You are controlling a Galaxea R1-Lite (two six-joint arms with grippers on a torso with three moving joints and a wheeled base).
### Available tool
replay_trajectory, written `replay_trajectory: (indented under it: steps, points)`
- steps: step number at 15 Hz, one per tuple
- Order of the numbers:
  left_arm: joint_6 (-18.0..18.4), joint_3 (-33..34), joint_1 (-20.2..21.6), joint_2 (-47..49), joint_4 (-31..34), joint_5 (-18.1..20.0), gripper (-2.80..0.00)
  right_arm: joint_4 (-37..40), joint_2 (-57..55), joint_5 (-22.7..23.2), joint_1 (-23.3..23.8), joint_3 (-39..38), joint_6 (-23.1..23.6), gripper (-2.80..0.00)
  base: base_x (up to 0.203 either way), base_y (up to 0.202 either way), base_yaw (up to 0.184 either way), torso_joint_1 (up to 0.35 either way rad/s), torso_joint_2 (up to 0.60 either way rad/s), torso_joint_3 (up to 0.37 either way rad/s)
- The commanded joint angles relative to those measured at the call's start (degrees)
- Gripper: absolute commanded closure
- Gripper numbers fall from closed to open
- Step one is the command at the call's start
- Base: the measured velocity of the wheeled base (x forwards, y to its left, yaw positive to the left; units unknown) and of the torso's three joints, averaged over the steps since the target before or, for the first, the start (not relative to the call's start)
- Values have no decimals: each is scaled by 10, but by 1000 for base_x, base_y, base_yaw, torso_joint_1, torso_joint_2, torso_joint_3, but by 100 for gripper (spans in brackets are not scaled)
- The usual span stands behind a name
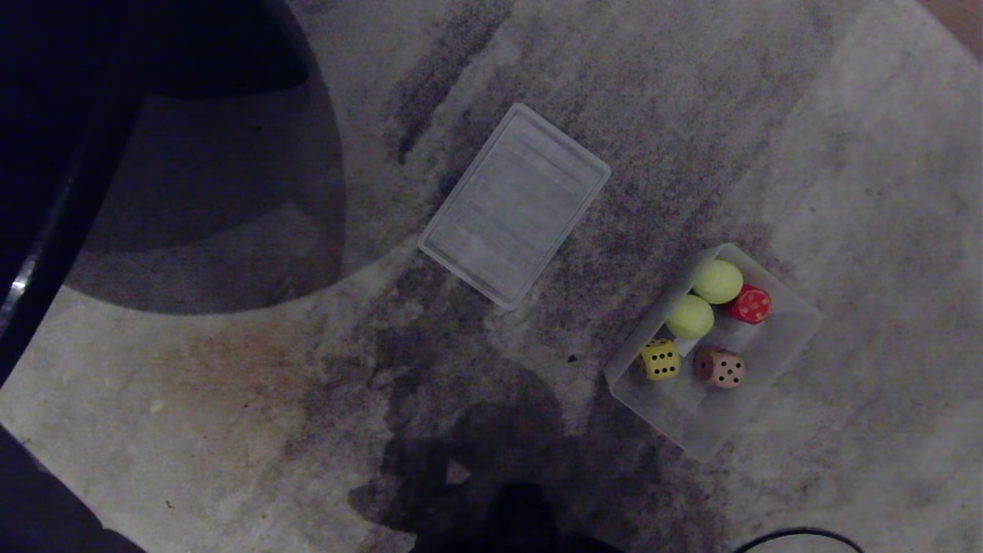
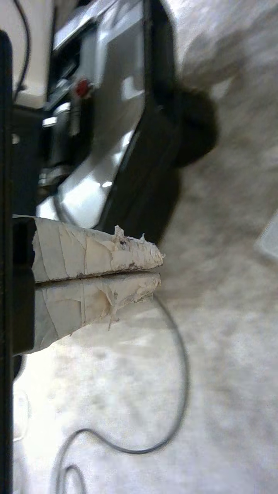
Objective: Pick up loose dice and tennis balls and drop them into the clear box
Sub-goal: Pick up toys out of the box
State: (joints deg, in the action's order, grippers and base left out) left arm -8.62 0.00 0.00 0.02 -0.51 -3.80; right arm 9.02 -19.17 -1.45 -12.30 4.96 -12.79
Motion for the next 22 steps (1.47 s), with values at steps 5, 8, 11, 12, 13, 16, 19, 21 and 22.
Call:
replay_trajectory:
  steps: [5,8,11,12,13,16,19,21,22]
  points:
    - [-1,0,0,0,0,-1,0,-7,31,-12,-53,-7,-9,0,0,0,0,0,0,0]
    - [-1,0,0,0,0,0,0,-13,-1,-15,-29,-10,-11,0,0,0,0,0,0,0]
    - [-1,0,0,-1,0,-1,0,-56,4,2,70,-25,-8,0,0,0,0,0,0,0]
    - [-1,0,0,0,0,-1,0,-61,32,8,79,-27,-3,0,0,0,0,0,0,0]
    - [-1,0,0,0,0,-1,0,-66,55,9,90,-30,6,0,0,0,0,0,0,0]
    - [-1,0,0,0,0,-1,0,-77,136,17,114,-32,27,0,0,0,0,0,0,0]
    - [-1,0,0,0,0,0,0,-84,192,30,117,-34,94,0,0,0,0,0,0,0]
    - [-1,0,0,-1,0,-1,0,-103,192,4,118,-58,89,0,0,0,0,0,0,0]
    - [-1,0,0,-1,0,-1,0,-106,192,3,118,-56,83,0,0,0,0,0,0,0]
